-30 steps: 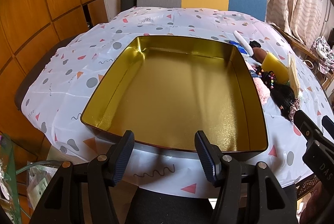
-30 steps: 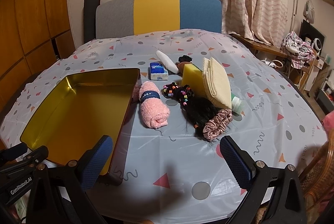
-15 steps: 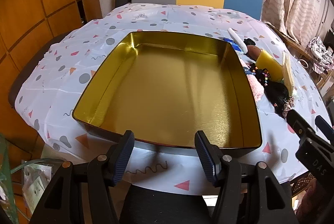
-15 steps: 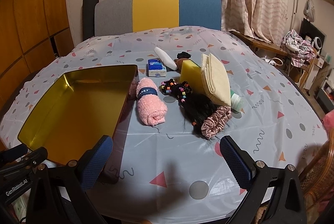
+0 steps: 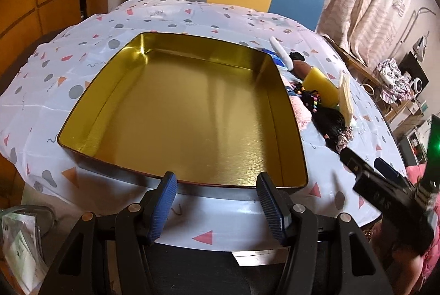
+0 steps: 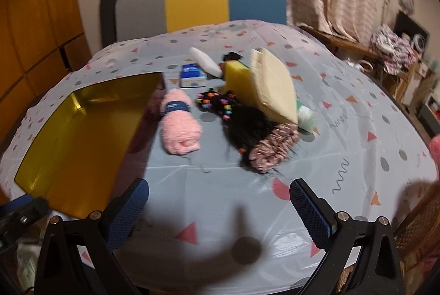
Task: Organize soft objects
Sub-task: 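Move the left tool toward the pink satin scrunchie while the right tool reaches the cream knit cloth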
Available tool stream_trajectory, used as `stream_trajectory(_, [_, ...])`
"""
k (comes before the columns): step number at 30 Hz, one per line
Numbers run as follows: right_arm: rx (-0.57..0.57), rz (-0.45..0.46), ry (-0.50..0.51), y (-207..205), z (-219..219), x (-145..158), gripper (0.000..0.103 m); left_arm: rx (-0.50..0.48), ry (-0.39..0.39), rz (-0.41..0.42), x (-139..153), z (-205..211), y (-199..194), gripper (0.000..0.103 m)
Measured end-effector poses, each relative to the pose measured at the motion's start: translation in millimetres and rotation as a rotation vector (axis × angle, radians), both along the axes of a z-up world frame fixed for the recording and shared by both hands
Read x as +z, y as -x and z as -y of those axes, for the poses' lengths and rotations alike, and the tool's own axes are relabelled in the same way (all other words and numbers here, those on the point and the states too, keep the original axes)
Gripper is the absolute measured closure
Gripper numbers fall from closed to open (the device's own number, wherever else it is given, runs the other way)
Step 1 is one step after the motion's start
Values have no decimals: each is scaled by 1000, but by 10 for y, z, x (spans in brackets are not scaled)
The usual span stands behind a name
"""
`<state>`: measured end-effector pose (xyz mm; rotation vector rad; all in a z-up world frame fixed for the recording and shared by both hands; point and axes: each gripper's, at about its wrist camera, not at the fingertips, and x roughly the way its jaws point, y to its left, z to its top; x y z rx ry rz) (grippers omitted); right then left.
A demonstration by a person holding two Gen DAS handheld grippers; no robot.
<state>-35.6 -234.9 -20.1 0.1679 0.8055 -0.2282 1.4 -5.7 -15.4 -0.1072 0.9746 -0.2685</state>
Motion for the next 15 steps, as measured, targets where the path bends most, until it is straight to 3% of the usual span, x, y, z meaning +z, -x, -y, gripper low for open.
stream_trajectory(11, [-145,-23,-1,-92,960,-137,0,-95,-5,11,51,265,60,42])
stream_trajectory(15, [-165,-15,-17,-108,1243,-178,0,-143,33,16,74,411,50,42])
